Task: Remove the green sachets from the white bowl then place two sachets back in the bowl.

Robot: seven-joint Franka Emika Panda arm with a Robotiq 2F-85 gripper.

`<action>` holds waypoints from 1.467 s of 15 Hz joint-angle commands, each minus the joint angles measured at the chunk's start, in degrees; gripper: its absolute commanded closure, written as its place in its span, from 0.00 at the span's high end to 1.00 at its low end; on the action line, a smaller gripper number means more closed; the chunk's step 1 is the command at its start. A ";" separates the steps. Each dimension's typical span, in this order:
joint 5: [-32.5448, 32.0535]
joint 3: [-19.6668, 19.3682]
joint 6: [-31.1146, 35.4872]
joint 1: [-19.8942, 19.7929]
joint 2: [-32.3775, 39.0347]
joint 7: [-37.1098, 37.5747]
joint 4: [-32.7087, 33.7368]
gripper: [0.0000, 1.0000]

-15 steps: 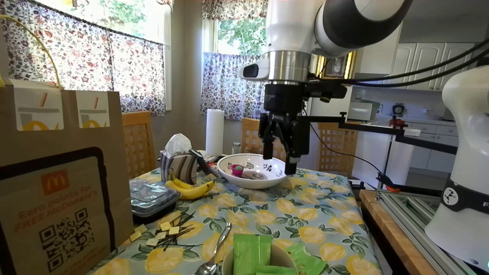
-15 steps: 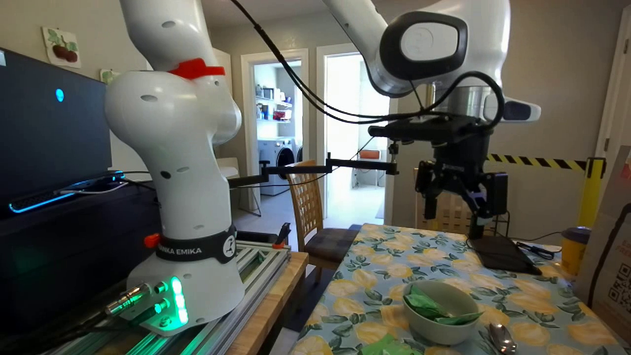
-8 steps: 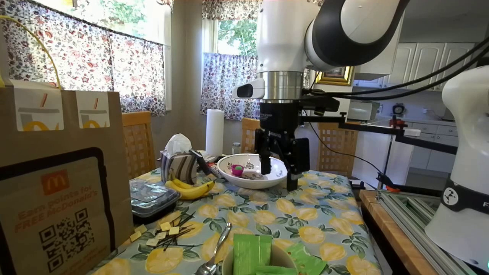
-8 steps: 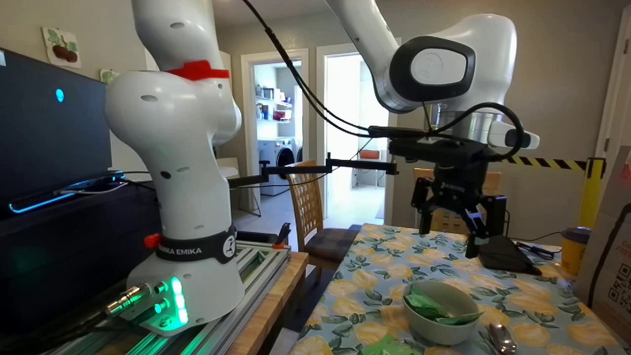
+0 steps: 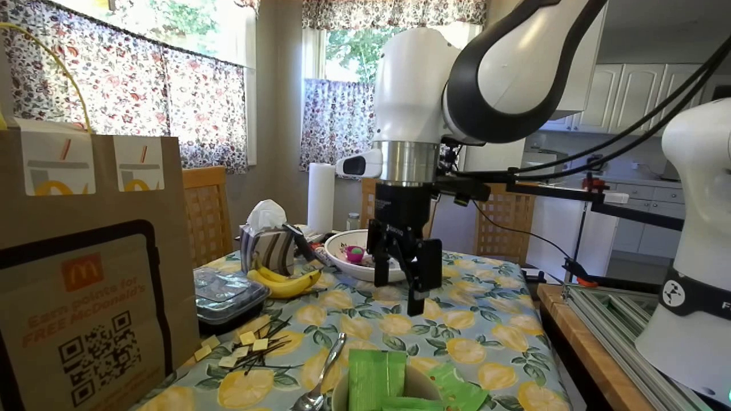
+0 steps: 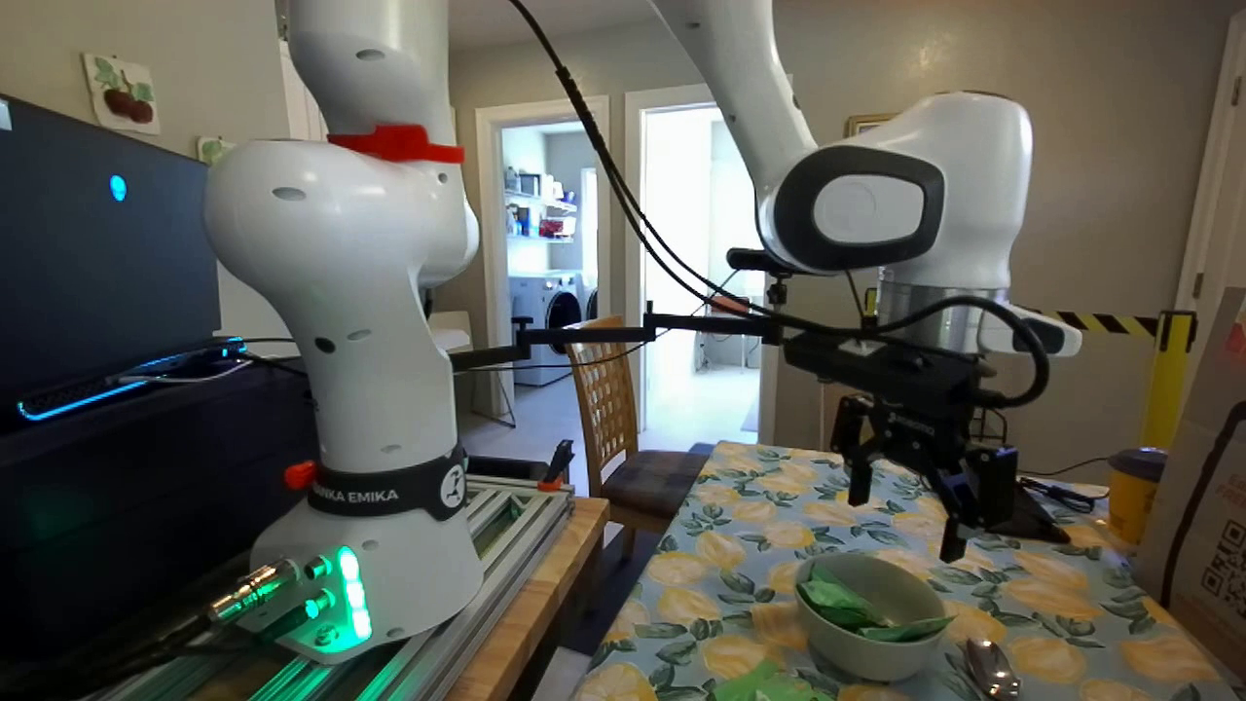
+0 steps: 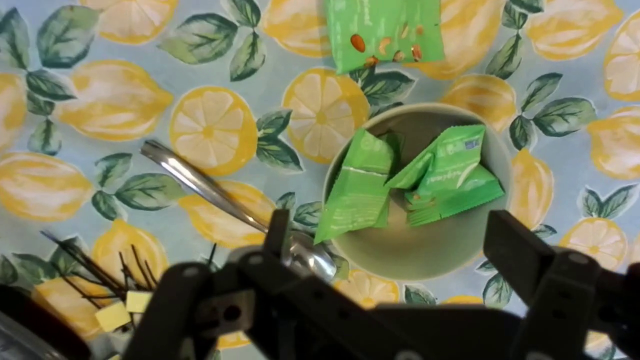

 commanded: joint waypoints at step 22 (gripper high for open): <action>3.02 11.61 7.97 -10.15 21.24 6.05 12.20 0.37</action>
